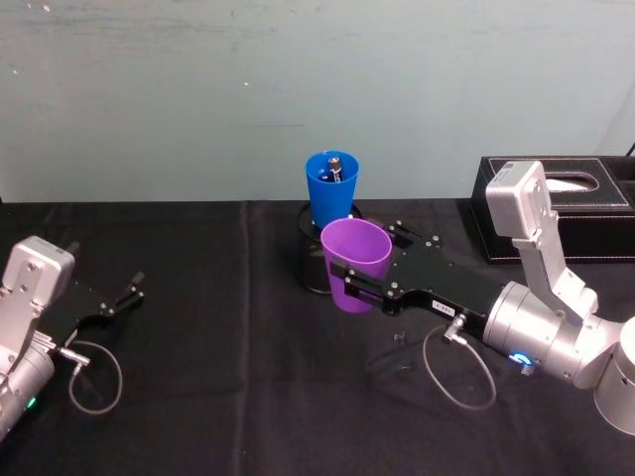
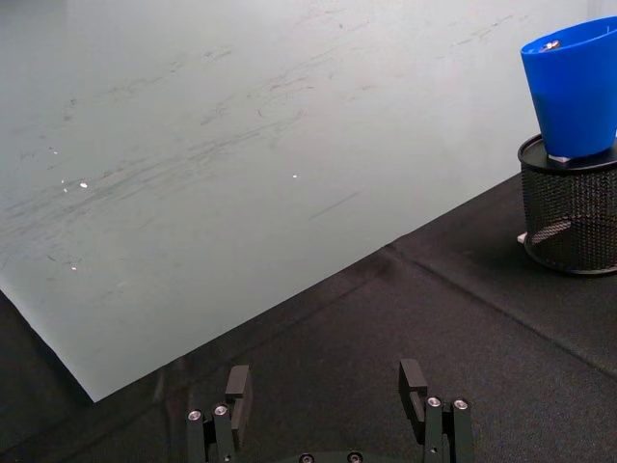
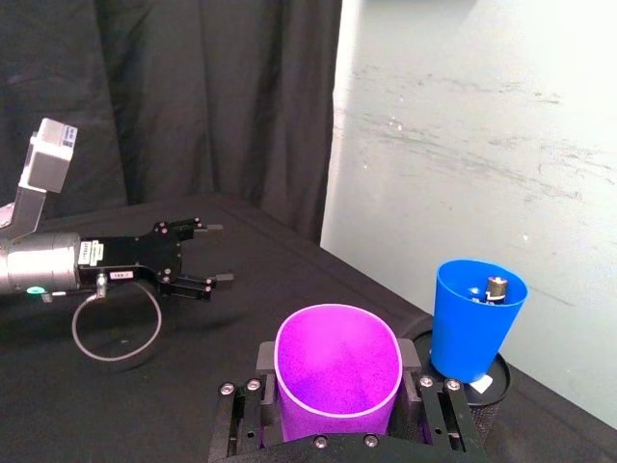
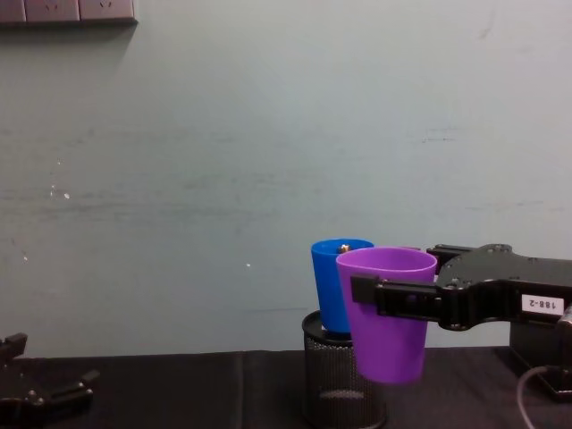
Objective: Pick up one cup with a gripper and tap it against the other cup.
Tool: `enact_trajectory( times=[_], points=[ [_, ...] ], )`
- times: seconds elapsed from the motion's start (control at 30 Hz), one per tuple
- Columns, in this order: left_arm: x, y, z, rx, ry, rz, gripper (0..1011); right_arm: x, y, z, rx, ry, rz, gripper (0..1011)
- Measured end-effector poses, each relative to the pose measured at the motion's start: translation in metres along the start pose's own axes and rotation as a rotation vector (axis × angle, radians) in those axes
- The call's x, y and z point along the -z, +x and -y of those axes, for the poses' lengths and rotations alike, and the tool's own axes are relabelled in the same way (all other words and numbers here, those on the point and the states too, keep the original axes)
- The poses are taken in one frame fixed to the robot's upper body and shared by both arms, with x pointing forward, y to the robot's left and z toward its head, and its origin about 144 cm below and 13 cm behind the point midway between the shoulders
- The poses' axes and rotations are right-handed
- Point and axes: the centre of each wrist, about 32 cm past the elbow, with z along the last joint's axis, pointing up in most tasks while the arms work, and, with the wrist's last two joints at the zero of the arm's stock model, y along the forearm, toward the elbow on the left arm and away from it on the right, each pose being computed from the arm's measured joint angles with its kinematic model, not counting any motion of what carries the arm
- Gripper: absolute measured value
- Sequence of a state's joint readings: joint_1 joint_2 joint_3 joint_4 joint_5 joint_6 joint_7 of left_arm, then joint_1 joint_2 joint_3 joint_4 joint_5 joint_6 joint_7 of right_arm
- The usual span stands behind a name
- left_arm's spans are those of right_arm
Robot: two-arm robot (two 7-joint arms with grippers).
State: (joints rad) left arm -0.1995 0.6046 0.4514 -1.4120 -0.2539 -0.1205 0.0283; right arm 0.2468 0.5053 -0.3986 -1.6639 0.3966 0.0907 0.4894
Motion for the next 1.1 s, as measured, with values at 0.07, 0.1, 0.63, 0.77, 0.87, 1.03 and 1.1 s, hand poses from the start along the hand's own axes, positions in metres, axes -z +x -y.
enact_trajectory(
  times=[0.07, 0.1, 0.63, 0.77, 0.87, 1.03, 1.1],
  points=[
    [0.0000, 0.0000, 0.0000, 0.000, 0.000, 0.000, 1000, 0.0000, 0.0000, 0.0000, 0.000, 0.000, 0.000, 726],
    [0.0000, 0.0000, 0.0000, 0.000, 0.000, 0.000, 1000, 0.0000, 0.0000, 0.0000, 0.000, 0.000, 0.000, 726],
    [0.0000, 0.0000, 0.0000, 0.000, 0.000, 0.000, 1000, 0.0000, 0.0000, 0.0000, 0.000, 0.000, 0.000, 726],
    [0.0000, 0.0000, 0.0000, 0.000, 0.000, 0.000, 1000, 0.0000, 0.0000, 0.0000, 0.000, 0.000, 0.000, 726],
    [0.0000, 0.0000, 0.0000, 0.000, 0.000, 0.000, 1000, 0.0000, 0.0000, 0.0000, 0.000, 0.000, 0.000, 726],
    [0.0000, 0.0000, 0.0000, 0.000, 0.000, 0.000, 1000, 0.0000, 0.0000, 0.0000, 0.000, 0.000, 0.000, 726],
    [0.0000, 0.0000, 0.0000, 0.000, 0.000, 0.000, 1000, 0.0000, 0.0000, 0.0000, 0.000, 0.000, 0.000, 726]
  ],
)
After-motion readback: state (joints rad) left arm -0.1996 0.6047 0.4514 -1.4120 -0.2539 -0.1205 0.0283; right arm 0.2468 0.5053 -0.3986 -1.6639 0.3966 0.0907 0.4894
